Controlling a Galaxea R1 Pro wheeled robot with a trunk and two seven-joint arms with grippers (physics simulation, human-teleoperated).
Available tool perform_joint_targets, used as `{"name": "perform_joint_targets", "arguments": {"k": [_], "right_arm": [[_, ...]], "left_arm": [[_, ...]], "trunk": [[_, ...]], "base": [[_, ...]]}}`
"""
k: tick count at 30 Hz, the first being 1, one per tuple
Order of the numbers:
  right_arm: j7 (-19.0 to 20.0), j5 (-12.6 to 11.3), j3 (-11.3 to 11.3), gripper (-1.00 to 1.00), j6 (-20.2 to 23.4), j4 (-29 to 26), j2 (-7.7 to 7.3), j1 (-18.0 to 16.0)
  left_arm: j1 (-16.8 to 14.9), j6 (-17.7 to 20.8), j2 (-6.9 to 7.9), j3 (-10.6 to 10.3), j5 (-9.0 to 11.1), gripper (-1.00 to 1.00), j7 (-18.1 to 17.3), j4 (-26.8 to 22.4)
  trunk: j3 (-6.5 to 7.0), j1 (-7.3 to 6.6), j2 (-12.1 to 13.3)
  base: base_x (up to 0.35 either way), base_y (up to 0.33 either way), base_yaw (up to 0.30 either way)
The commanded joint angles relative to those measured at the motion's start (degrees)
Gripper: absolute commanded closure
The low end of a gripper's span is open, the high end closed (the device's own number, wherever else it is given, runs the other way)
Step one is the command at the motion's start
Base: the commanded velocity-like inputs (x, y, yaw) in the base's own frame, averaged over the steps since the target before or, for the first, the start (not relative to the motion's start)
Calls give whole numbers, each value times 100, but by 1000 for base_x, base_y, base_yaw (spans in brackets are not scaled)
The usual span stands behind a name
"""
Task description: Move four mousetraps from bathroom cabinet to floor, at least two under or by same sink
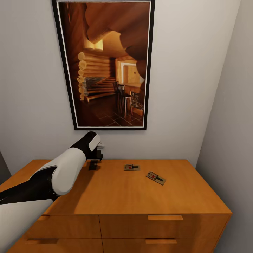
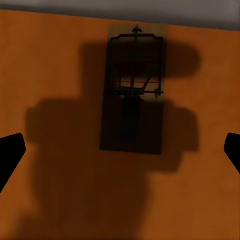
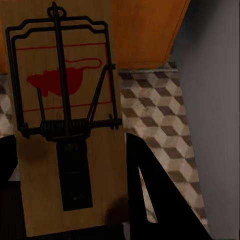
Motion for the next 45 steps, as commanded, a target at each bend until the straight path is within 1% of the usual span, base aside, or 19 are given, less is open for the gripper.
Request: {"name": "perform_joint_targets", "arguments": {"k": [1,2,4,6,8,35,45], "right_arm": [[77,-81,16,100,379,-6,2,2],[82,-80,16,100,597,-6,7,2],[95,-79,7,100,1349,-6,18,0],[100,-73,0,100,1667,-11,24,-4],[101,-71,-2,100,1762,-13,28,-6],[108,-70,-3,100,1823,-15,31,-7],[111,-70,-3,100,1823,-15,32,-7]], "left_arm": [[-2,18,-4,30,4,-100,32,-9],[-2,18,-4,30,4,-100,32,-9],[-2,18,-4,30,4,-100,32,-9],[-2,18,-4,30,4,-100,33,-9],[-2,18,-4,30,4,-100,34,-9],[-2,18,-4,30,4,-100,26,-9],[3,18,-4,30,4,-100,29,-9]], "trunk": [[-5,0,-3],[-5,0,-3],[-5,0,-3],[-5,0,-3],[-5,0,-3],[-6,0,-3],[-42,0,-3]], "base": [[0,0,0],[0,0,0],[0,0,0],[0,0,0],[0,0,0],[0,0,0],[0,0,0]]}}
